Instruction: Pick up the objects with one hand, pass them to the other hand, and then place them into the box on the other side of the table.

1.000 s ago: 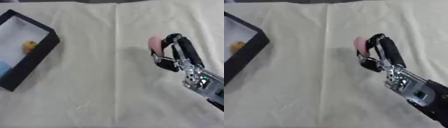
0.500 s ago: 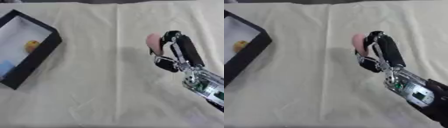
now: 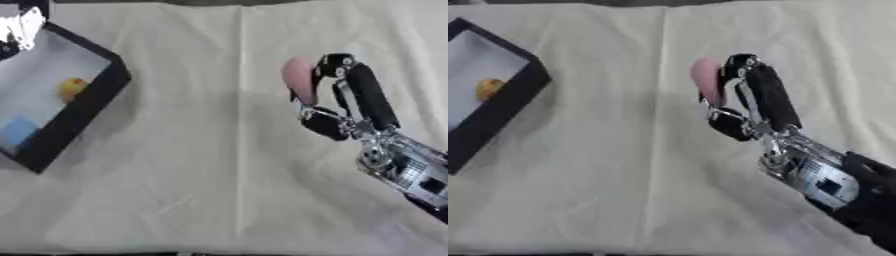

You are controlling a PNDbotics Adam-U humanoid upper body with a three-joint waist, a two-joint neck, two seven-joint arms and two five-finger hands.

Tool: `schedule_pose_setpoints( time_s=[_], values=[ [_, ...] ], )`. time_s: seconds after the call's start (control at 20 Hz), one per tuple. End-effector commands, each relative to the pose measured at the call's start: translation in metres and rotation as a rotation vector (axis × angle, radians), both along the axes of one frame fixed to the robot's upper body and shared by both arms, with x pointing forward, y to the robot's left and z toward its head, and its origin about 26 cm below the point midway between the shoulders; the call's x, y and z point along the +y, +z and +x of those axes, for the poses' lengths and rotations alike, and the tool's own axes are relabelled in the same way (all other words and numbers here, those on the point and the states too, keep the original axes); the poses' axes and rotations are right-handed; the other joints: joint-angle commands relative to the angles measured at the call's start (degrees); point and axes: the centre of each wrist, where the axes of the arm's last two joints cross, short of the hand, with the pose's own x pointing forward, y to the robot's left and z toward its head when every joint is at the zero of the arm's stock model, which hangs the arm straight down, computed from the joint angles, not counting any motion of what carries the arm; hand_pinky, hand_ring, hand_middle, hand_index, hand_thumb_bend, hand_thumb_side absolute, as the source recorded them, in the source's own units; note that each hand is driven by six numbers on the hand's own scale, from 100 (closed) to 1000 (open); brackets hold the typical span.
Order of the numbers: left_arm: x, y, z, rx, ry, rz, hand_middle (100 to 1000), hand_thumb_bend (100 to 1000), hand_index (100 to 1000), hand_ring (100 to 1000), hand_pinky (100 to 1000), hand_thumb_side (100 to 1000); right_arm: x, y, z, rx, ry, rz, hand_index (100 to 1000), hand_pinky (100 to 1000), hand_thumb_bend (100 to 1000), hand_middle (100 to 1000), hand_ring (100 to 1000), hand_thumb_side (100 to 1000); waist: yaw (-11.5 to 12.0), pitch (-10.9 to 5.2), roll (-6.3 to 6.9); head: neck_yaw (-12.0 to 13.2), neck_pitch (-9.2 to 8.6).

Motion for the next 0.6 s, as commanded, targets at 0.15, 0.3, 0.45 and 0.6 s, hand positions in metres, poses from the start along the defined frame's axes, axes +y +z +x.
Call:
schedule_pose_setpoints(
  time_s=[0.15, 0.3, 0.45, 0.6],
  values=[
    [-0.015, 0.007, -0.007, -0.012, -0.077, 0.047, 611, 100, 727, 681, 841, 184, 0.002, 0.005, 0.000, -0.033, 0.026, 0.006, 452, 122, 119, 550, 576, 100, 0.5, -2.04, 0.72, -0.5, -0.01],
    [-0.025, 0.007, -0.012, -0.010, -0.134, 0.075, 618, 100, 739, 683, 841, 182, 0.004, 0.005, 0.000, -0.027, 0.041, 0.008, 451, 120, 111, 550, 576, 100, 0.7, -2.04, 0.68, -0.7, 0.02],
    [-0.034, 0.007, -0.017, -0.010, -0.202, 0.099, 628, 100, 757, 685, 838, 168, 0.006, 0.003, -0.001, -0.004, 0.074, 0.017, 449, 119, 100, 551, 577, 100, 0.9, -2.04, 0.69, -0.7, -0.03],
    [-0.045, 0.006, -0.021, -0.011, -0.283, 0.130, 631, 100, 764, 684, 832, 171, 0.008, 0.003, -0.001, 0.015, 0.116, 0.025, 449, 121, 100, 552, 578, 100, 0.9, -2.10, 0.75, -0.6, -0.05]
  ],
)
